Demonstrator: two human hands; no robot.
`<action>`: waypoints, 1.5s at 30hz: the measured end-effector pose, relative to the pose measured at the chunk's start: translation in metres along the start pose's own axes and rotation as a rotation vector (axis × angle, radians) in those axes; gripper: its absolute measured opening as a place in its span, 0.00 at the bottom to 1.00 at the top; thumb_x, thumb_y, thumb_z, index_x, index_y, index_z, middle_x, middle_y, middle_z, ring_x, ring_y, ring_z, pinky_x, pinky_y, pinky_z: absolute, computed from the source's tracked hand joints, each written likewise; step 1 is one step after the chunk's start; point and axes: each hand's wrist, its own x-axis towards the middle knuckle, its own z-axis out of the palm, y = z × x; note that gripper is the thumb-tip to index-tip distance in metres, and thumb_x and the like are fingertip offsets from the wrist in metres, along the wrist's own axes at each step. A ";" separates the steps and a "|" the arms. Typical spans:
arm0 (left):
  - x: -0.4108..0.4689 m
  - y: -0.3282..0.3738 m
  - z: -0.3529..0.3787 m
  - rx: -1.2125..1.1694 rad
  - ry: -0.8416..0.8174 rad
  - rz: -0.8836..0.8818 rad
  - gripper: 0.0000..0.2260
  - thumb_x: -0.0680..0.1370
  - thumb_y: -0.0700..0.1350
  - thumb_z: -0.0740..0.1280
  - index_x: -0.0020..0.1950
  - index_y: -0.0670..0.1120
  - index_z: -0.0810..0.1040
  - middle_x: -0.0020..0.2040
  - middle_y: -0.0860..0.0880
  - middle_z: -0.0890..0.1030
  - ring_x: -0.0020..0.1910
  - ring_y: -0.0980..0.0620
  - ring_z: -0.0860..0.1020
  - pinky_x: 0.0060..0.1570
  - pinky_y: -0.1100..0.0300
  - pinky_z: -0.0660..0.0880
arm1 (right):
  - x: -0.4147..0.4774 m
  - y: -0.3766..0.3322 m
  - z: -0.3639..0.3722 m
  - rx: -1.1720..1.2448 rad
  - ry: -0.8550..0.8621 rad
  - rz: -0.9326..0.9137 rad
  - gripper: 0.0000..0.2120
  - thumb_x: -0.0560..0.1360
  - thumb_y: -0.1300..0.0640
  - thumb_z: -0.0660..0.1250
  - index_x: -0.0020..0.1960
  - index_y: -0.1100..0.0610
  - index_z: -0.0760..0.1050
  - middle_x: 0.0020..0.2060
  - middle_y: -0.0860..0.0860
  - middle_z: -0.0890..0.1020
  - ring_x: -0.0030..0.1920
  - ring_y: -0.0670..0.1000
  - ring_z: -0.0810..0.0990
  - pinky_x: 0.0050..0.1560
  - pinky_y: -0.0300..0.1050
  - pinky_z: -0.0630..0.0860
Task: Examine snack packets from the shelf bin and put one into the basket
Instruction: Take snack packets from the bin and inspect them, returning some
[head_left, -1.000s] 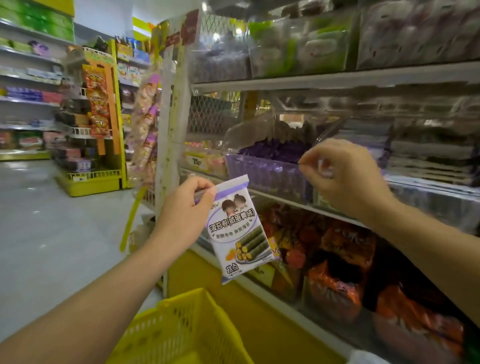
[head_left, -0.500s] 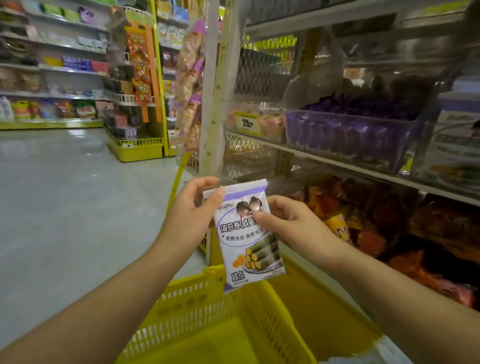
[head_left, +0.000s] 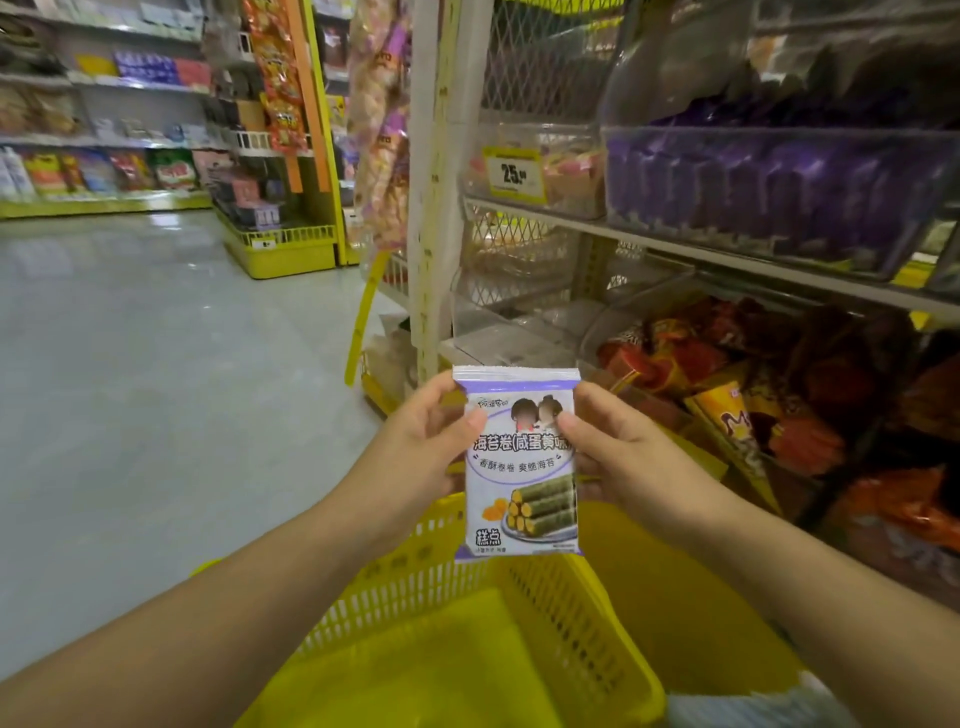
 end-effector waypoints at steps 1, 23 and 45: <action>0.000 -0.001 0.000 0.003 -0.001 0.003 0.12 0.81 0.39 0.61 0.56 0.56 0.76 0.49 0.52 0.85 0.47 0.51 0.85 0.39 0.60 0.79 | 0.000 -0.001 0.000 -0.017 0.016 -0.015 0.12 0.81 0.54 0.59 0.62 0.45 0.72 0.54 0.48 0.84 0.48 0.52 0.84 0.46 0.50 0.81; -0.016 0.000 -0.003 -0.224 0.007 -0.346 0.15 0.78 0.43 0.65 0.64 0.42 0.75 0.53 0.42 0.85 0.48 0.47 0.85 0.37 0.58 0.81 | -0.014 -0.018 0.003 0.200 -0.140 0.307 0.24 0.66 0.56 0.72 0.61 0.51 0.71 0.48 0.54 0.86 0.38 0.52 0.85 0.35 0.41 0.80; -0.021 0.010 0.010 -0.016 -0.125 -0.213 0.32 0.70 0.55 0.67 0.73 0.59 0.63 0.50 0.52 0.84 0.39 0.55 0.80 0.39 0.58 0.76 | -0.021 -0.023 0.037 -0.196 -0.063 -0.175 0.30 0.72 0.64 0.72 0.71 0.49 0.68 0.50 0.50 0.77 0.53 0.43 0.80 0.53 0.38 0.77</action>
